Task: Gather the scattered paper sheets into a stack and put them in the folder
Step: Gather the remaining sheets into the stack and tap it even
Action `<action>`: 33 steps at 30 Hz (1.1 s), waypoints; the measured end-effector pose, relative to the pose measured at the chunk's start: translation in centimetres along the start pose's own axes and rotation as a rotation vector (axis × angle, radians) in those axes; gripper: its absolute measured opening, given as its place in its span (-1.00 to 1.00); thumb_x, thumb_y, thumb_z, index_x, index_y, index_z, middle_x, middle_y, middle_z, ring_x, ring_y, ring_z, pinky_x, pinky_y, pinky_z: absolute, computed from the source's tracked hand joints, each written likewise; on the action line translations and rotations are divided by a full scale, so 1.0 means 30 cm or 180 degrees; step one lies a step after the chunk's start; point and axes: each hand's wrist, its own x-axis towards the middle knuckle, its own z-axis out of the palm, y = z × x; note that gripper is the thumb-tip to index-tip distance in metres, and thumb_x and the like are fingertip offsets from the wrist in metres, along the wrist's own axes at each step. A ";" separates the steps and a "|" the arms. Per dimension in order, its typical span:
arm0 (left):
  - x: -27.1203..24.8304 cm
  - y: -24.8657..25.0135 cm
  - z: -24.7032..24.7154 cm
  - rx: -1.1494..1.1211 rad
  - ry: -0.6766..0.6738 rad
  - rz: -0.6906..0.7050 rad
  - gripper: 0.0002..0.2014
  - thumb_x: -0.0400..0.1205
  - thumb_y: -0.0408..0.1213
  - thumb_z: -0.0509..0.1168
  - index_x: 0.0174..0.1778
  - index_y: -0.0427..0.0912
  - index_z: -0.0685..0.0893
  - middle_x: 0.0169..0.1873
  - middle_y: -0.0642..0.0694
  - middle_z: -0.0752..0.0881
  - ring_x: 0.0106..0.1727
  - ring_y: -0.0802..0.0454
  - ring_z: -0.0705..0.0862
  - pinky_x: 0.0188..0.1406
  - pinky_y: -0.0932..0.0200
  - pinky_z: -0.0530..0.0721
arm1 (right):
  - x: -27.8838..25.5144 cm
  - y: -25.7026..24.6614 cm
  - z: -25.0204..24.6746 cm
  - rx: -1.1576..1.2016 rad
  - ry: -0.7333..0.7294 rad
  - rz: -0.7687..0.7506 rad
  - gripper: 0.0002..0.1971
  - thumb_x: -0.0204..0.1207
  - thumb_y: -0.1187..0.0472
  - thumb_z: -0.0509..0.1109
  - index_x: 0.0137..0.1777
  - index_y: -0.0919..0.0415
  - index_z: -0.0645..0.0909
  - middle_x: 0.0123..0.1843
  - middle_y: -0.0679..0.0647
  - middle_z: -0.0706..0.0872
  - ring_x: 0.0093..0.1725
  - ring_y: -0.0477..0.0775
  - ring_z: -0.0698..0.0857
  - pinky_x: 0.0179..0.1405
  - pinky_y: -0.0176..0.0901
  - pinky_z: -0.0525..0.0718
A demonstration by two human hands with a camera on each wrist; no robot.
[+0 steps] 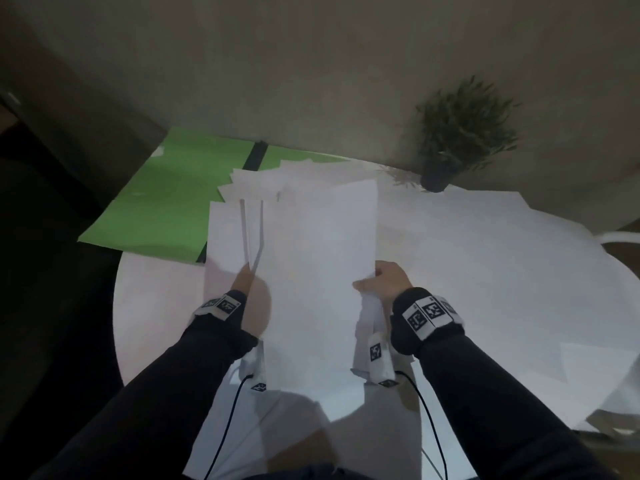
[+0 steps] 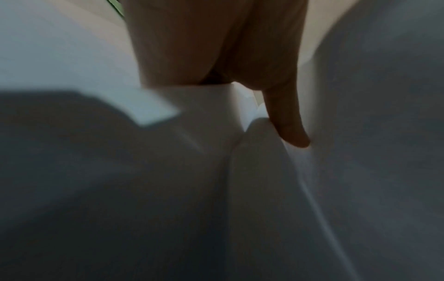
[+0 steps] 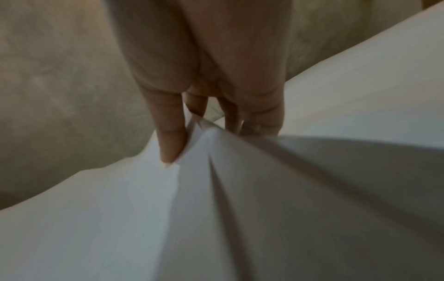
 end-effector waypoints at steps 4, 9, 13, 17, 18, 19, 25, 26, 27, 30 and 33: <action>0.006 -0.007 0.013 0.0018 0.0061 0.0251 -0.77 0.66 -0.32 0.16 0.16 -0.34 0.59 -0.08 -0.25 0.71 -0.01 -0.16 0.74 0.07 0.01 0.71 | -0.011 -0.044 -0.025 -0.0836 0.0247 -0.0149 -0.68 0.45 0.27 0.41 -0.39 0.12 0.31 -0.34 -0.06 0.38 -0.19 0.07 0.44 -0.45 -0.38 0.30; -0.094 0.037 0.034 -0.0023 -0.0251 0.0654 -0.62 0.46 -0.46 0.46 0.18 -0.32 0.61 0.05 -0.19 0.72 0.10 -0.12 0.69 0.09 0.08 0.62 | -0.018 -0.114 -0.097 -0.1450 0.0542 -0.0300 -0.95 0.50 0.33 0.32 -0.11 0.20 0.58 0.05 0.23 0.63 0.05 0.20 0.61 -0.02 -0.17 0.55; -0.102 0.041 0.026 -0.0111 -0.0194 0.0459 -0.43 0.54 -0.07 0.41 0.42 -0.27 0.50 0.30 -0.14 0.63 0.31 -0.10 0.58 0.30 0.06 0.47 | -0.055 -0.204 -0.171 -0.0625 0.0983 -0.0772 -0.55 0.50 0.43 0.33 0.41 0.27 0.48 0.29 0.25 0.65 0.29 0.27 0.60 0.19 -0.13 0.53; -0.115 0.056 0.023 -0.0046 0.0043 0.0176 -0.28 0.64 0.18 0.13 0.56 -0.31 0.29 0.52 -0.20 0.39 0.57 -0.16 0.33 0.55 -0.01 0.21 | -0.142 -0.312 -0.262 0.0743 0.0733 -0.1469 -0.77 0.39 0.51 0.43 -0.16 0.14 0.67 -0.14 0.10 0.74 -0.19 -0.02 0.73 -0.14 -0.23 0.62; -0.120 0.064 0.025 -0.0092 0.0005 0.0082 -0.26 0.65 0.22 0.07 0.57 -0.30 0.27 0.55 -0.19 0.36 0.58 -0.16 0.31 0.58 -0.02 0.19 | -0.160 -0.328 -0.284 0.1169 0.0596 -0.1592 -0.75 0.39 0.54 0.42 -0.16 0.14 0.66 -0.17 0.06 0.75 -0.26 -0.10 0.73 -0.17 -0.24 0.65; -0.115 0.063 0.024 -0.0165 -0.0023 -0.0072 -0.24 0.65 0.25 0.03 0.58 -0.29 0.26 0.56 -0.21 0.34 0.58 -0.18 0.32 0.60 -0.06 0.20 | -0.171 -0.337 -0.304 0.1627 0.0383 -0.1715 -0.75 0.41 0.55 0.39 -0.08 0.19 0.65 -0.14 0.06 0.76 -0.24 -0.10 0.74 -0.14 -0.20 0.68; -0.109 0.045 0.007 -0.0005 0.0352 -0.0444 -0.47 0.75 -0.12 0.04 0.58 -0.37 0.27 0.51 -0.40 0.38 0.50 -0.35 0.40 0.41 -0.10 0.44 | -0.098 -0.236 -0.292 0.3335 -0.0095 -0.1339 -0.56 0.55 0.56 0.20 0.42 0.35 0.44 0.32 0.23 0.65 0.23 0.18 0.70 0.18 0.00 0.70; -0.114 0.056 0.011 -0.0060 0.0296 -0.0387 -0.30 0.69 0.17 0.02 0.59 -0.31 0.27 0.51 -0.36 0.39 0.50 -0.34 0.41 0.45 -0.12 0.43 | -0.065 -0.198 -0.265 0.3175 -0.0017 -0.1072 -0.57 0.54 0.55 0.22 0.40 0.36 0.46 0.31 0.23 0.66 0.20 0.18 0.71 0.17 0.01 0.69; -0.117 0.066 0.015 -0.0151 0.0265 -0.0388 -0.03 0.48 0.48 0.01 0.59 -0.26 0.28 0.52 -0.32 0.40 0.50 -0.33 0.41 0.49 -0.14 0.39 | -0.042 -0.163 -0.235 0.2766 0.0081 -0.0820 -0.62 0.52 0.55 0.26 0.33 0.34 0.51 0.26 0.24 0.68 0.15 0.19 0.71 0.15 0.02 0.68; -0.122 0.078 0.032 -0.0570 0.0162 -0.0579 0.22 0.25 0.68 -0.12 0.64 -0.21 0.16 0.61 -0.25 0.23 0.62 -0.20 0.24 0.62 -0.14 0.12 | 0.017 -0.060 -0.122 0.1087 0.0181 -0.0340 -0.69 0.40 0.58 0.34 0.11 0.33 0.59 0.06 0.27 0.71 0.02 0.26 0.69 0.05 0.10 0.66; -0.112 0.061 0.029 -0.0717 0.0056 -0.0559 0.08 0.41 0.58 -0.17 0.66 -0.21 0.03 0.65 -0.24 0.07 0.67 -0.17 0.07 0.63 -0.13 -0.04 | 0.046 0.006 -0.014 0.0248 0.0189 -0.0073 -0.61 0.40 0.59 0.27 0.25 0.44 0.54 0.12 0.31 0.65 0.13 0.26 0.64 0.04 -0.06 0.59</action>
